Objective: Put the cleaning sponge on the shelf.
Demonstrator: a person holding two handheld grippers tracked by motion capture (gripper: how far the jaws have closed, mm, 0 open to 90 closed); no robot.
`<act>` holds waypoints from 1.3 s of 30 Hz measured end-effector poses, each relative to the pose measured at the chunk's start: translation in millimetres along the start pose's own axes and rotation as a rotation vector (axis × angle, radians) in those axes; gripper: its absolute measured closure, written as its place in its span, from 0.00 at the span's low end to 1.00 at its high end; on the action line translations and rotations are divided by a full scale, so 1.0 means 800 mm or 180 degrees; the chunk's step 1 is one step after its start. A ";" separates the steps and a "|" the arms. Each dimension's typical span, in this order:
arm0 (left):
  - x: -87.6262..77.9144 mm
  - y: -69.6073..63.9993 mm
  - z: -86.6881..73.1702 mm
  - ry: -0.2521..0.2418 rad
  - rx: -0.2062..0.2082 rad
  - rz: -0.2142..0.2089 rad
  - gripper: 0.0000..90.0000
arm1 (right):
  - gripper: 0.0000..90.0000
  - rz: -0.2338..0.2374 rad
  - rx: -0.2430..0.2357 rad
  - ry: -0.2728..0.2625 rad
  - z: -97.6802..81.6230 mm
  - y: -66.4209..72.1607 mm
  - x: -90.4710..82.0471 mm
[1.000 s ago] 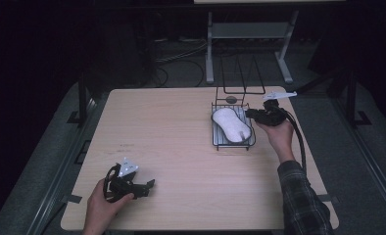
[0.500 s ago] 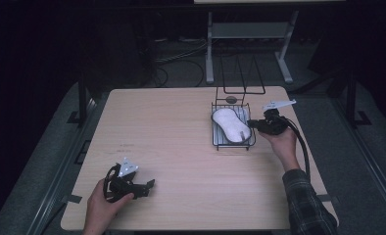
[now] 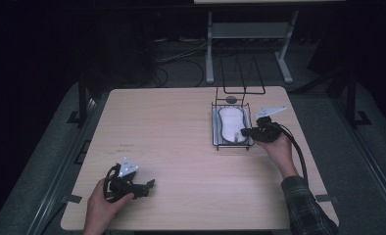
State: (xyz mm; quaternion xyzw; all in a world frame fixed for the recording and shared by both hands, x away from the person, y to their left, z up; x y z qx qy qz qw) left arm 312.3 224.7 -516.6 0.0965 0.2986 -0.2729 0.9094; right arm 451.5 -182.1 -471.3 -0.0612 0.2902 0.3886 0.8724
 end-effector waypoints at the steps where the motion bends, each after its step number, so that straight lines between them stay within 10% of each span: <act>1: 0.000 0.000 0.000 0.0002 0.0000 0.0000 0.14 | 1.00 0.0008 0.0003 -0.0001 0.001 0.002 0.000; 16: 0.000 0.000 0.000 0.0003 -0.0001 0.0004 0.14 | 0.95 -0.0067 0.0067 -0.0168 0.004 -0.002 -0.032; 28: 0.000 0.000 0.000 0.0002 -0.0005 0.0005 0.14 | 0.49 -0.0194 0.0191 -0.0211 -0.012 0.003 -0.069; 39: 0.001 0.000 0.000 0.0001 -0.0005 0.0004 0.14 | 0.38 -0.0307 0.0238 -0.0181 -0.050 0.013 -0.108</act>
Point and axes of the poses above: each handheld gripper's, and its own axes: x roughly forward along the jaws, z roughly out of its top, y roughly to its left, the point moved 6 cm from there along x, roughly forward along the jaws, and after that the axes turned 7 degrees about -y, right-handed, at the moved point
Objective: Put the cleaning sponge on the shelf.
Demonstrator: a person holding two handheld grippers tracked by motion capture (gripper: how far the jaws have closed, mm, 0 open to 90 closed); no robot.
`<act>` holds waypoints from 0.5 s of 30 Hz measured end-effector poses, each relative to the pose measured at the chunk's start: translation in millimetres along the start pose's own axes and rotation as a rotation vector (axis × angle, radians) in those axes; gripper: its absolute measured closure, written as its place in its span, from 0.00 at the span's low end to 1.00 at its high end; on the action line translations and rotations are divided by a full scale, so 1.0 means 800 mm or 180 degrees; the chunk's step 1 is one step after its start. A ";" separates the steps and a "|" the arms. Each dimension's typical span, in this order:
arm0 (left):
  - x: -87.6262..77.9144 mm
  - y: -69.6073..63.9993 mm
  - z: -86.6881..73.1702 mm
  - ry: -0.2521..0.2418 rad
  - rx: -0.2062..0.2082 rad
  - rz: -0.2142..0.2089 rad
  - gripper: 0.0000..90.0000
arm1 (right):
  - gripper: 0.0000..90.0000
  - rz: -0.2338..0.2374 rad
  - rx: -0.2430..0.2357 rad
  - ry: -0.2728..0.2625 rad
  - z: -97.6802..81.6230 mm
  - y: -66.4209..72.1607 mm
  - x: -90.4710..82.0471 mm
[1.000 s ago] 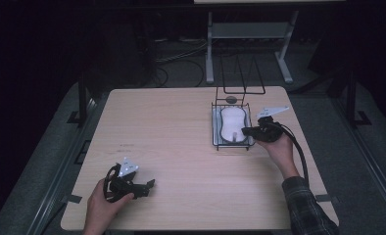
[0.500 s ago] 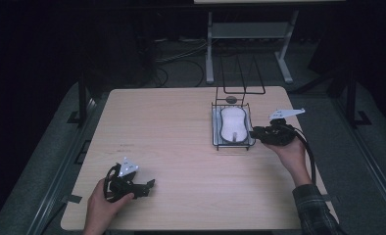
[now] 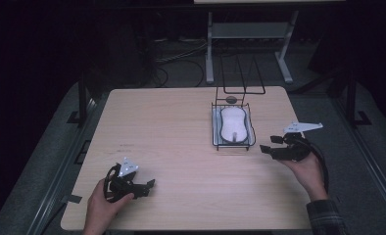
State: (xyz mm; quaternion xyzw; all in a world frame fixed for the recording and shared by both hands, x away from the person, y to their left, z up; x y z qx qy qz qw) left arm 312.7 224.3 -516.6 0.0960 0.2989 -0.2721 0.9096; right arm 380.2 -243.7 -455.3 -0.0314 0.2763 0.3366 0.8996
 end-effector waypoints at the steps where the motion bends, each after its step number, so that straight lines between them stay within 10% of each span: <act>1: 0.000 0.000 0.000 0.0000 0.0001 0.0002 0.14 | 0.37 -0.0007 0.0006 -0.0003 -0.003 0.001 -0.003; 15: 0.000 0.000 0.000 -0.0001 0.0010 0.0002 0.14 | 0.27 -0.0156 0.0084 0.0086 -0.061 0.010 -0.042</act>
Point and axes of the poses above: each handheld gripper's, and its own axes: x roughly forward along the jaws, z roughly out of its top, y roughly to its left, the point moved 6 cm from there along x, roughly forward along the jaws, and after that the axes turned 7 degrees about -y, right-handed, at the moved point
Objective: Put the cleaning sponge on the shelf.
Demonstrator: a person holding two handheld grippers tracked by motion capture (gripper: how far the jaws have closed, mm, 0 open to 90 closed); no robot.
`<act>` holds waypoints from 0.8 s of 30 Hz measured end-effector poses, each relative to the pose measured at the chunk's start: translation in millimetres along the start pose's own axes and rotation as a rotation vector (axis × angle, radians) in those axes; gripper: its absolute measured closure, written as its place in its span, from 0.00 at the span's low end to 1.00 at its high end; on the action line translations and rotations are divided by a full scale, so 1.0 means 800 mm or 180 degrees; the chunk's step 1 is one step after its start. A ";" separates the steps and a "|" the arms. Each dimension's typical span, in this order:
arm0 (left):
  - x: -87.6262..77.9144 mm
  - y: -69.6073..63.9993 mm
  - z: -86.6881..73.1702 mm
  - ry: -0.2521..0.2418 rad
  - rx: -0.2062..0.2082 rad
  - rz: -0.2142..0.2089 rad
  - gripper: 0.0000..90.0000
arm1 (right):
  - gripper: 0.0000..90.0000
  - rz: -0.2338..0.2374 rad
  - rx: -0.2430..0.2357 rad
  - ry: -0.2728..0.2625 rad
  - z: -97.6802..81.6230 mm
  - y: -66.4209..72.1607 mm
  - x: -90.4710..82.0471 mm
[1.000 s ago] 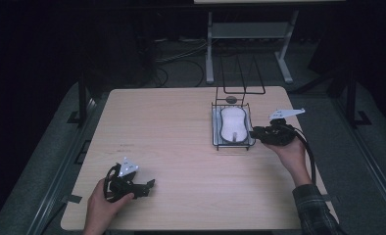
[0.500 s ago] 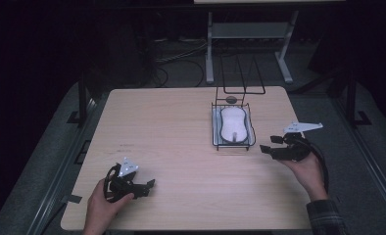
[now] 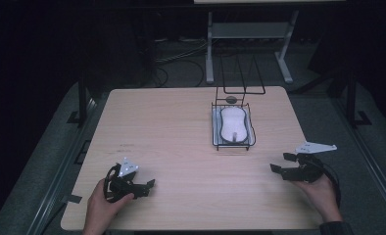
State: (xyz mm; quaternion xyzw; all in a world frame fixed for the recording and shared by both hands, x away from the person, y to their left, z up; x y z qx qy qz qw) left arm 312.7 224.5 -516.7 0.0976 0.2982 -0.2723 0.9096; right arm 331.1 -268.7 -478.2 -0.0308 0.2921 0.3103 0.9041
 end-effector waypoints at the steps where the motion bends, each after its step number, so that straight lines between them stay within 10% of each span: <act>1: 0.000 0.000 0.000 0.0000 0.0000 -0.0001 0.14 | 0.26 -0.0035 0.0003 0.0023 -0.006 0.001 -0.001; 16: 0.000 0.000 0.000 -0.0001 -0.0003 -0.0002 0.14 | 0.16 -0.0325 -0.0125 0.0345 -0.062 0.012 0.001; 24: 0.000 0.000 0.000 -0.0002 0.0000 0.0000 0.14 | 0.12 -0.0347 -0.0139 0.0178 -0.071 0.014 0.001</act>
Point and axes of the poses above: each handheld gripper's, and its own axes: x roughly forward along the jaws, z roughly out of its top, y roughly to its left, the point moved 6 cm from there along x, roughly forward along the jaws, and after that the axes turned 7 degrees about -y, right-handed, at the moved point
